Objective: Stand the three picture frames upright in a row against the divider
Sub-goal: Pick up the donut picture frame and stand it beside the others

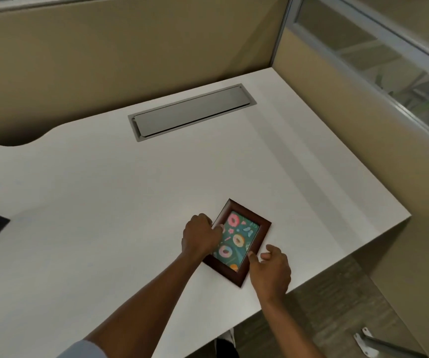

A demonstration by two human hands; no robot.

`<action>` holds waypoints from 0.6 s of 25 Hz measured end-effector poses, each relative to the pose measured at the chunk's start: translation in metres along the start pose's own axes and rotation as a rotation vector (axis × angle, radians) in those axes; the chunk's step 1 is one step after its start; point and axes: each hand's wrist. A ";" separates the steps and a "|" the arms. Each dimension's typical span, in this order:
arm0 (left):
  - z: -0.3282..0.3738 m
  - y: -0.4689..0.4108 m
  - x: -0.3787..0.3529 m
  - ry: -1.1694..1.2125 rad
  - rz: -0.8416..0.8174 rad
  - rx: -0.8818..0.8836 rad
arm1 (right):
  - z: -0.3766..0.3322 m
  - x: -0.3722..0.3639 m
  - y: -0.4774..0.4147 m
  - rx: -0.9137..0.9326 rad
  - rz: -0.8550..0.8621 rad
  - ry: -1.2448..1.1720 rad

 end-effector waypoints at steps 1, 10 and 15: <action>0.003 0.000 -0.001 0.023 -0.013 0.026 | -0.001 -0.001 0.000 -0.026 -0.013 -0.023; -0.006 0.004 0.006 0.351 -0.215 0.155 | 0.003 0.006 -0.015 -0.234 -0.144 -0.456; -0.023 0.020 0.016 0.619 -0.326 0.151 | -0.003 0.014 -0.023 -0.252 -0.394 -0.712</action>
Point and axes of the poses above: each hand's wrist, its own y-axis away from the middle knuckle, its own x-axis out of the back of the hand, z = x × y, and after that the axes turned 10 degrees about -y, right-handed
